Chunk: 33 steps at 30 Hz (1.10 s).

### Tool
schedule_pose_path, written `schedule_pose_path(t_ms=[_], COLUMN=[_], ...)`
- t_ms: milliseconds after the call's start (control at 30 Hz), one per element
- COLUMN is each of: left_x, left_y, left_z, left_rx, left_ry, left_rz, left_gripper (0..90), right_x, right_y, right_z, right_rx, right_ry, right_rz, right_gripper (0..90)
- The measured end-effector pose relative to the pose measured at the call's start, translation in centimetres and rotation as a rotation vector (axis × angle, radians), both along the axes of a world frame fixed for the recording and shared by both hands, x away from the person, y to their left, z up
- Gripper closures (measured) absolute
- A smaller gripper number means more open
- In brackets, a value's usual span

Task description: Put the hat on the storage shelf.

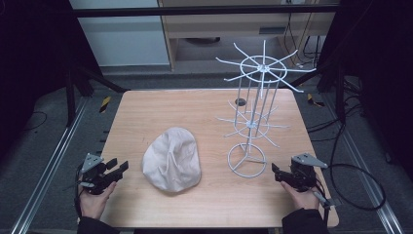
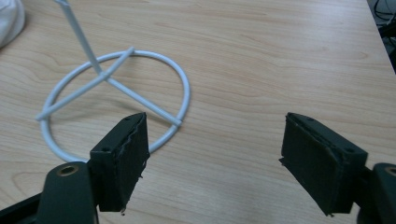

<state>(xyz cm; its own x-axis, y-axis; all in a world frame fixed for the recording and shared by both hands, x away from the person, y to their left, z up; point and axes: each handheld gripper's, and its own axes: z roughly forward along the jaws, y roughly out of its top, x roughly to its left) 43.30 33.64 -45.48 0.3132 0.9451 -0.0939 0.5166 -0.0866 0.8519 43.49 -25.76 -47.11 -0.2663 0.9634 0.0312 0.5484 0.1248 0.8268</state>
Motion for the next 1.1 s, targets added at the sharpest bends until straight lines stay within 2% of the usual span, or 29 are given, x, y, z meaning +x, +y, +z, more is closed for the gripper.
schedule_pose_path(t_ms=[67, 167, 267, 300, 400, 500, 533, 600, 667, 833, 967, 1033, 1067, 1100], left_x=[-0.1, -0.4, -0.9, -0.9, -0.9, -0.7, -0.7, -0.6, -0.3, 0.7, 1.2, 1.4, 1.3, 1.3], left_y=[-0.2, -0.7, -1.5, -1.5, -2.0, -2.6, -2.6, -2.9, -3.4, -4.1, -4.9, -5.6, -5.7, -5.7], left_z=[0.1, 0.4, 0.8, 0.8, 1.0, 1.2, 1.2, 1.3, 1.8, 2.5, 2.2, 1.6, 1.4, 1.4], left_rx=[0.0, 0.017, 0.045, 0.045, 0.04, 0.076, 0.076, 0.086, 0.121, 0.138, 0.136, 0.152, 0.151, 0.151], left_ry=[-0.003, -0.004, -0.01, -0.01, -0.006, 0.0, 0.0, 0.002, 0.01, 0.031, 0.038, 0.056, 0.056, 0.056], left_rz=[-0.007, -0.021, -0.044, -0.044, -0.068, -0.088, -0.088, -0.102, -0.118, -0.137, -0.164, -0.197, -0.207, -0.207], left_gripper=[54.1, 63.2, 73.4, 75.8, 80.4, 84.9, 86.2, 87.5, 89.4, 89.8, 89.8, 89.8, 89.8, 89.8], right_x=[0.0, -0.1, -0.4, -0.4, -0.9, -1.4, -1.4, -1.5, -1.7, -2.0, -2.3, -2.4, -2.4, -2.4], right_y=[0.2, 0.7, 1.3, 1.3, 1.9, 2.5, 2.5, 2.8, 3.2, 3.6, 3.6, 3.8, 4.0, 4.0], right_z=[0.1, 0.2, 0.4, 0.4, 0.8, 1.2, 1.2, 1.4, 1.4, 1.4, 1.3, 1.3, 1.4, 1.3], right_rx=[-0.001, -0.004, -0.008, -0.008, 0.011, 0.011, 0.011, 0.016, 0.012, 0.008, 0.011, 0.01, 0.023, 0.015], right_ry=[-0.005, -0.003, 0.003, 0.003, -0.013, -0.015, -0.015, -0.011, -0.009, -0.006, -0.007, -0.013, -0.006, -0.012], right_rz=[0.007, 0.046, 0.065, 0.065, 0.08, 0.11, 0.11, 0.123, 0.138, 0.147, 0.146, 0.151, 0.154, 0.161], right_gripper=[25.3, 31.2, 38.8, 38.8, 45.3, 52.3, 52.3, 56.1, 62.6, 69.2, 72.4, 75.2, 76.1, 76.5])
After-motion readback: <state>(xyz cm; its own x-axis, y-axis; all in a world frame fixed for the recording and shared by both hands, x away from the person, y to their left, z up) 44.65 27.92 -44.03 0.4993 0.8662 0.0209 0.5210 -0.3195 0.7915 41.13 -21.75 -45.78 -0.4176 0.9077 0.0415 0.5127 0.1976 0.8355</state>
